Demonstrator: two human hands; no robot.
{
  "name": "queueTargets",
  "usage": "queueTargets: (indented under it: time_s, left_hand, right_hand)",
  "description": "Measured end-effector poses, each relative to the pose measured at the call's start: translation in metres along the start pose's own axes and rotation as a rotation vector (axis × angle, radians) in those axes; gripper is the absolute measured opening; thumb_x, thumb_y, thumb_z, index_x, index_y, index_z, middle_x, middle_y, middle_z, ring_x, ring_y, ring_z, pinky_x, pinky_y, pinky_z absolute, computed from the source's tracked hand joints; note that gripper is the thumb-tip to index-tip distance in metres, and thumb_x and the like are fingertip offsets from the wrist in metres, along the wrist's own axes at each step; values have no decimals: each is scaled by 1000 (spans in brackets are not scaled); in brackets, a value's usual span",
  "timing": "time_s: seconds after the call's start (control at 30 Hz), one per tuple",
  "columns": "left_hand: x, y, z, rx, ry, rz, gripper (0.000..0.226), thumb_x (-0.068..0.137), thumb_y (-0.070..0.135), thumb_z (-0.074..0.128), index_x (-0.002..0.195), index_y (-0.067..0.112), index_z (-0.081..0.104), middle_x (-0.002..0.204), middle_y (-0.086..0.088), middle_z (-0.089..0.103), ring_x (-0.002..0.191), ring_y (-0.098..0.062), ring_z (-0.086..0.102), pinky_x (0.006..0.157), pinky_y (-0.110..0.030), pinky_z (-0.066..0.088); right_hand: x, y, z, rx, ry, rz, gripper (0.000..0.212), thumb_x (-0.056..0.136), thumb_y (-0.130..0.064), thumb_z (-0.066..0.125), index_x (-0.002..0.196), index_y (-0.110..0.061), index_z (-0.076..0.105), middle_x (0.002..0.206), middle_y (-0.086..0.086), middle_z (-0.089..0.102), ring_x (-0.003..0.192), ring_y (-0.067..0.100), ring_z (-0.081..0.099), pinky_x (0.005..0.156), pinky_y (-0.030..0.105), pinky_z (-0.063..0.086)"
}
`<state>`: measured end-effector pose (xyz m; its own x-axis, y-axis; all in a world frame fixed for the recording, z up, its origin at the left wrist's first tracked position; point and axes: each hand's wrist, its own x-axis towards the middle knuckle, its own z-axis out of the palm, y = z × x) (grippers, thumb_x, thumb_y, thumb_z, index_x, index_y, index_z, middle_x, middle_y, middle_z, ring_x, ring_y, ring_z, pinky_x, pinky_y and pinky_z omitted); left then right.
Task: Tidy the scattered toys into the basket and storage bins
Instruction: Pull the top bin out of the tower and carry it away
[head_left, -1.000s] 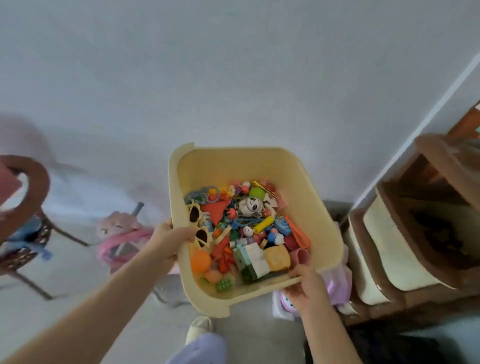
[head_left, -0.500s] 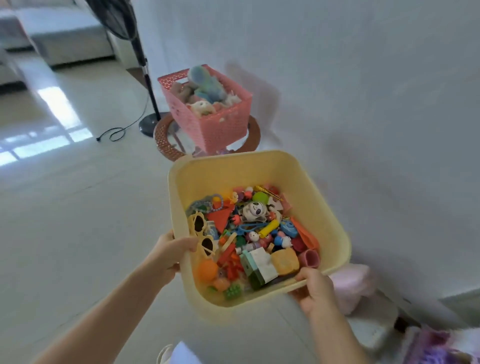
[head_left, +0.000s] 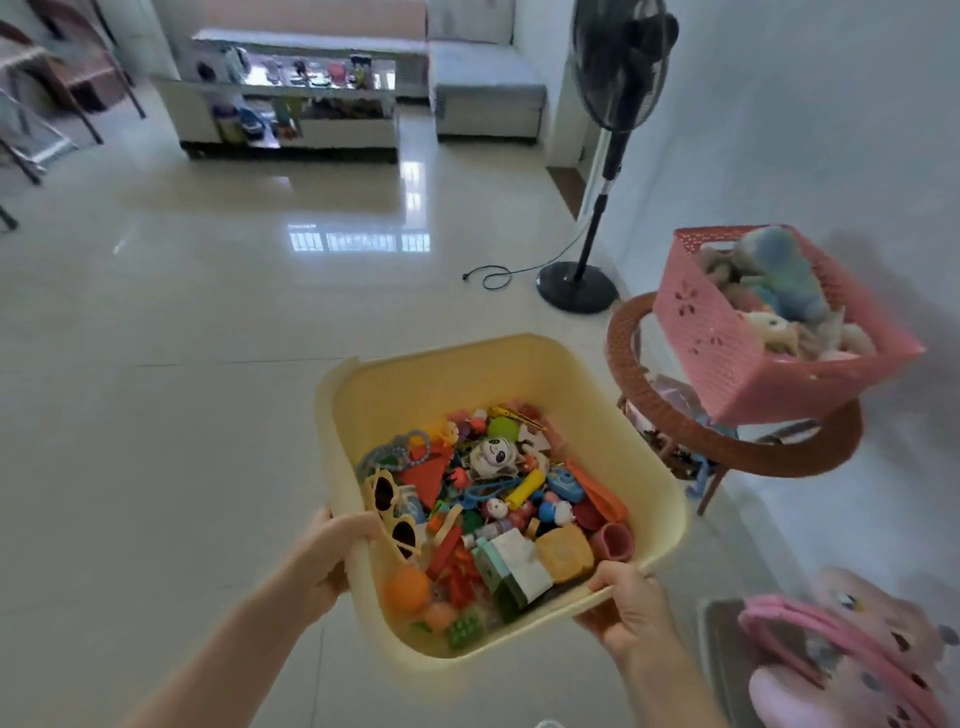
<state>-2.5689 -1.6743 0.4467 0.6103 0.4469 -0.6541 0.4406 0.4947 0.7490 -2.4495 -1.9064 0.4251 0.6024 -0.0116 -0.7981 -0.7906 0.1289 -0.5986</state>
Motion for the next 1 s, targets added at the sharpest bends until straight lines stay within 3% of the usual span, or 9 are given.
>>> queueTargets:
  time_s: [0.1, 0.27, 0.37, 0.43, 0.6, 0.73, 0.87, 0.93, 1.0]
  left_hand:
    - [28, 18, -43, -135, 111, -20, 77, 49, 15, 71, 123, 6, 48, 110, -26, 62, 87, -37, 63, 65, -44, 57]
    - [91, 54, -104, -351, 240, -158, 26, 76, 3, 61, 101, 2, 56, 84, -17, 62, 70, -29, 59, 46, -30, 54]
    - [141, 80, -124, -450, 402, -169, 29, 78, -9, 51, 104, 1, 53, 80, -15, 58, 67, -28, 54, 36, -28, 50]
    - [169, 108, -132, -533, 484, -156, 41, 76, -11, 49, 114, 6, 49, 81, -13, 55, 66, -26, 53, 39, -29, 48]
    - [231, 188, -158, -685, 652, -117, 28, 79, -10, 48, 99, 8, 46, 74, -9, 50, 62, -22, 49, 51, -33, 41]
    - [279, 237, -192, -795, 714, -133, 40, 76, -9, 53, 109, 13, 44, 77, -11, 52, 65, -23, 50, 50, -36, 44]
    - [336, 299, -245, -845, 546, -127, 20, 80, -2, 60, 96, 3, 50, 67, -15, 60, 57, -27, 60, 35, -36, 52]
    - [363, 334, -278, -823, 572, -46, 34, 81, 9, 65, 110, 2, 49, 76, -18, 62, 63, -27, 60, 53, -38, 56]
    - [395, 375, -327, -528, 830, 63, 74, 72, 18, 74, 135, 13, 34, 113, -18, 55, 91, -25, 53, 82, -40, 46]
  right_hand:
    - [15, -15, 61, -129, -74, 2, 26, 73, 21, 36, 80, -2, 46, 73, 18, 49, 68, 31, 50, 63, 45, 47]
    - [63, -49, 168, -344, -201, -53, 26, 74, 19, 39, 87, -3, 46, 67, 14, 46, 60, 28, 48, 49, 35, 49]
    - [100, -76, 247, -430, -315, -51, 28, 74, 14, 43, 93, -6, 50, 70, 15, 51, 64, 29, 52, 57, 37, 51]
    - [116, -95, 300, -435, -368, -68, 29, 76, 13, 44, 97, -6, 50, 80, 17, 54, 72, 31, 54, 62, 40, 52]
    - [124, -97, 418, -527, -560, -4, 49, 75, 6, 59, 115, -20, 48, 105, 17, 63, 97, 39, 62, 81, 56, 53]
    - [129, -100, 508, -674, -504, -39, 47, 77, 17, 48, 111, -15, 49, 96, 15, 61, 91, 33, 61, 69, 42, 56]
    - [157, -126, 619, -748, -519, -58, 47, 75, 21, 41, 111, -8, 50, 93, 17, 60, 85, 31, 58, 63, 39, 53]
    - [165, -137, 665, -782, -501, -53, 45, 75, 22, 40, 109, -5, 50, 90, 17, 58, 79, 30, 56, 55, 34, 47]
    - [175, -147, 716, -784, -476, -33, 37, 75, 21, 41, 98, -6, 50, 86, 17, 56, 76, 29, 54, 54, 34, 44]
